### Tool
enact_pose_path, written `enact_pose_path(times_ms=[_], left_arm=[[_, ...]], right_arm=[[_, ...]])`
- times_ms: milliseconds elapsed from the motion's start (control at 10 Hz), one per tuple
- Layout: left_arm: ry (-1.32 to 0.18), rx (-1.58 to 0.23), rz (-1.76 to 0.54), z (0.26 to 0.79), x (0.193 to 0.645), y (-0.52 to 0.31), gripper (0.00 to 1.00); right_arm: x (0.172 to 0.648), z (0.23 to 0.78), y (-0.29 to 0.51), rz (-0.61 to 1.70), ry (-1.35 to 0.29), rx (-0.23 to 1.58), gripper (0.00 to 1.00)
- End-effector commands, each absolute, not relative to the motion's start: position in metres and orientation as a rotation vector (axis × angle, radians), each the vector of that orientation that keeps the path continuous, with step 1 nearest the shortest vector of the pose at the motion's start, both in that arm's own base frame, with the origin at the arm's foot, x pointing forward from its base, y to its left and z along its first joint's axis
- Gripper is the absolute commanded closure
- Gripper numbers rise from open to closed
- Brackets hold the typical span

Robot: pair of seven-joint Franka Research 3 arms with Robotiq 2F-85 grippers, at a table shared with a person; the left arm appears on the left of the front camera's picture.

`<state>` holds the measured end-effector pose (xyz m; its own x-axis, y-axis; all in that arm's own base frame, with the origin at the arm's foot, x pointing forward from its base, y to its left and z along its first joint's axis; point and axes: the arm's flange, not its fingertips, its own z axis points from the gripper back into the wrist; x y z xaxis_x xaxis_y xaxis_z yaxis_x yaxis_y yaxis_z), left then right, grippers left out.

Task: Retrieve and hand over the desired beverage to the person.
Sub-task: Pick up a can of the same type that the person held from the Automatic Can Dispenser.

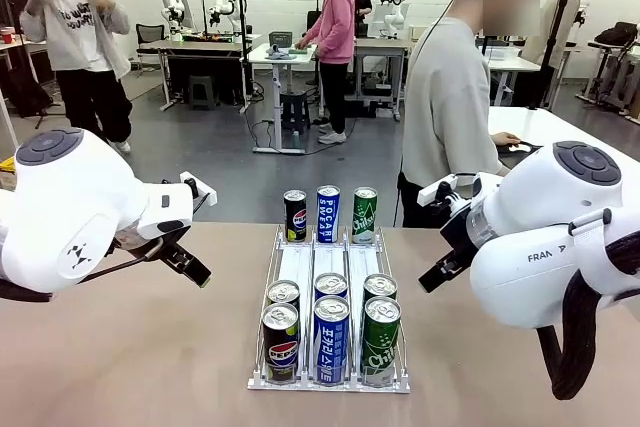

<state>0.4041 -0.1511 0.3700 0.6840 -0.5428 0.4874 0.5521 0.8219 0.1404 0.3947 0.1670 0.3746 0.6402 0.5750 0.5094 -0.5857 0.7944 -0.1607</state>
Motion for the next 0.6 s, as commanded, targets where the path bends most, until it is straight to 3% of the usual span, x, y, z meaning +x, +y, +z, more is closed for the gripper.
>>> enact_pose_path(times_ms=[0, 200, 500], left_arm=[[-0.545, -0.019, -0.611, 0.372, 0.404, -0.15, 0.0], [-0.54, -0.018, -0.614, 0.37, 0.404, -0.151, 0.0], [-0.578, 0.03, -0.653, 0.474, 0.384, -0.15, 0.0]], right_arm=[[0.395, 0.375, 0.167, 0.661, -0.574, 0.02, 0.0], [0.395, 0.375, 0.167, 0.662, -0.574, 0.02, 0.0], [0.349, 0.489, 0.153, 0.648, -0.712, -0.149, 0.0]])
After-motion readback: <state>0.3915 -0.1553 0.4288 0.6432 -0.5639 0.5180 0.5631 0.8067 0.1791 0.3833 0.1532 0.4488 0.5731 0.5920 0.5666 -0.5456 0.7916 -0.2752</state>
